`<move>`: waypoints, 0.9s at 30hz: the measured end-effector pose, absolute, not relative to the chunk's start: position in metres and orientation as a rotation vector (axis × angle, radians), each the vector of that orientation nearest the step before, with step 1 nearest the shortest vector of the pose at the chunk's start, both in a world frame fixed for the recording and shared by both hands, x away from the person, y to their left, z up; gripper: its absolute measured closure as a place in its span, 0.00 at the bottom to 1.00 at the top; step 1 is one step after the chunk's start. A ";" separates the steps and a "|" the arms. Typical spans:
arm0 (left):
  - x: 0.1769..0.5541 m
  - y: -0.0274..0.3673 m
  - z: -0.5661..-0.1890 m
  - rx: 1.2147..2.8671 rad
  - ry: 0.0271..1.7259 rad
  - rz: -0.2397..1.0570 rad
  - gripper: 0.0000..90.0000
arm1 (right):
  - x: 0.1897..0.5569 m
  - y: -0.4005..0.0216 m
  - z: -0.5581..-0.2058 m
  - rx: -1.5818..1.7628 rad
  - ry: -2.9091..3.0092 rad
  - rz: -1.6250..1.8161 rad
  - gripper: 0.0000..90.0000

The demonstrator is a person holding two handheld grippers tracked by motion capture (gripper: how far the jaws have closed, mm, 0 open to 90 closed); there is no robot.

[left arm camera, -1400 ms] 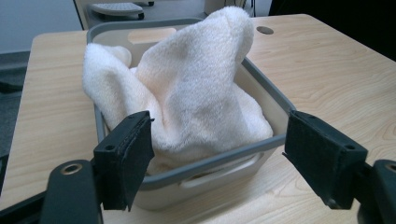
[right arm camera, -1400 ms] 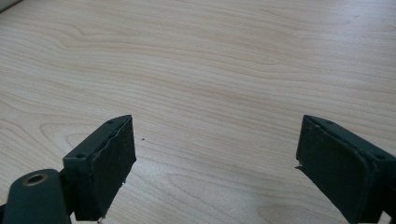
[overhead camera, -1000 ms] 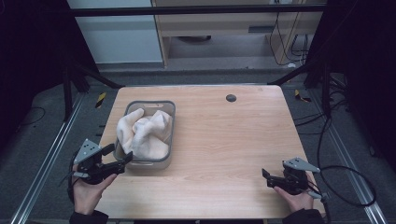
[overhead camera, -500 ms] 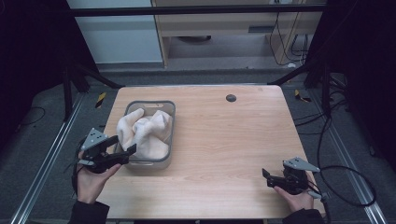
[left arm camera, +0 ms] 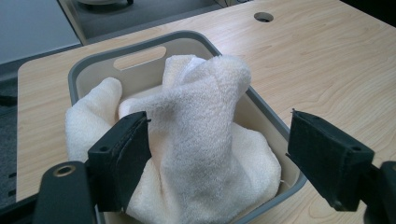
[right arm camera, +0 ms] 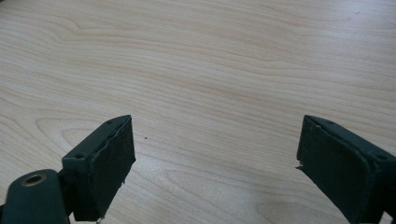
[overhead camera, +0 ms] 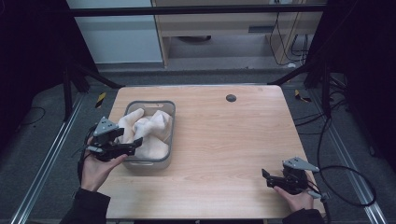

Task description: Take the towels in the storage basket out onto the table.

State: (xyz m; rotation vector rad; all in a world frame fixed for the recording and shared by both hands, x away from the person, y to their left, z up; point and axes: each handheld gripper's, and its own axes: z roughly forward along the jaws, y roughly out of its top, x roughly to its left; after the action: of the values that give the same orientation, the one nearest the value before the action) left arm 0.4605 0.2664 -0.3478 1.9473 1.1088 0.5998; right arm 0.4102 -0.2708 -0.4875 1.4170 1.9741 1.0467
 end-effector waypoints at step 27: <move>0.493 0.250 -0.354 2.127 1.181 0.537 0.22 | 0.412 -0.271 -0.489 1.423 1.993 1.037 0.12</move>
State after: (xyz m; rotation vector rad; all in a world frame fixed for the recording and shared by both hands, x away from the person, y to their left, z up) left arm 0.4934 0.2502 -0.3537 2.1269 1.1807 0.5373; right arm 0.4118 -0.2708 -0.4889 1.4226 1.9931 1.0371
